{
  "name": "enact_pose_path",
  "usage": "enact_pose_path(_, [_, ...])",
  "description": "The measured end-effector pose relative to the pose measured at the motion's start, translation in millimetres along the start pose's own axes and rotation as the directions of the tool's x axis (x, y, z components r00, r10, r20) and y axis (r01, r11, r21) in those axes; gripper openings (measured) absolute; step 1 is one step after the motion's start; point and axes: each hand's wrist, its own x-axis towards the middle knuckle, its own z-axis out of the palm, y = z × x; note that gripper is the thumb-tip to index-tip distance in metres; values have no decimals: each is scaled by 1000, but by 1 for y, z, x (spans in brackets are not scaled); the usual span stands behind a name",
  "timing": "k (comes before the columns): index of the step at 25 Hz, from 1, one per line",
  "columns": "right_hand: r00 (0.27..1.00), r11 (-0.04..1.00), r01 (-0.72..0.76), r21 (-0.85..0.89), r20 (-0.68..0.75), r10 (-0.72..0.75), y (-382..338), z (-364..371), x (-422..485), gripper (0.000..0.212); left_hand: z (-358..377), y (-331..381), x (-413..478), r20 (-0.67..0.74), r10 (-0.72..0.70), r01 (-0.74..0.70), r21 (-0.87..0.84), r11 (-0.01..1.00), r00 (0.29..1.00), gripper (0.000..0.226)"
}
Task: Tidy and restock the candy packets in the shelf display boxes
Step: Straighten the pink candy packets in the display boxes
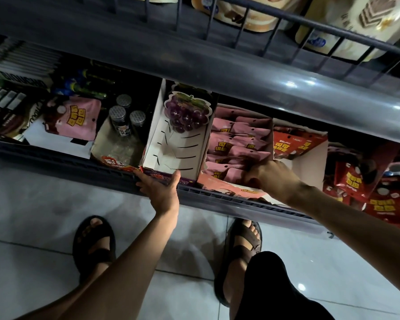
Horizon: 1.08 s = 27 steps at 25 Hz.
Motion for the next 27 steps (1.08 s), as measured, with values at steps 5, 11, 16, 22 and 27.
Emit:
enact_pose_path(5, [1000, 999, 6, 50, -17, -5, 1, 6, -1, 39, 0, 0, -1, 8, -1, 1, -16, 1000, 1000, 112])
enact_pose_path(11, [990, 996, 14, 88, -139, -2, -8, -19, -17, 23, -10, 0, 1, 78, 5, -4, -11, 1000, 997, 112])
enact_pose_path(16, [971, 988, 105, 117, -227, -77, -42, -48, -3, 27, -36, 10, 1, -98, -77, 70, -76, 995, 992, 85])
enact_pose_path(22, [986, 912, 164, 376, -90, -140, -133, -76, 89, 34, -82, 30, 57, -152, -100, 73, -174, 982, 983, 96])
enact_pose_path(27, [989, 815, 132, 565, -17, -149, -223, -82, 185, 46, -81, 19, 76, -46, -58, 52, -134, 990, 997, 107])
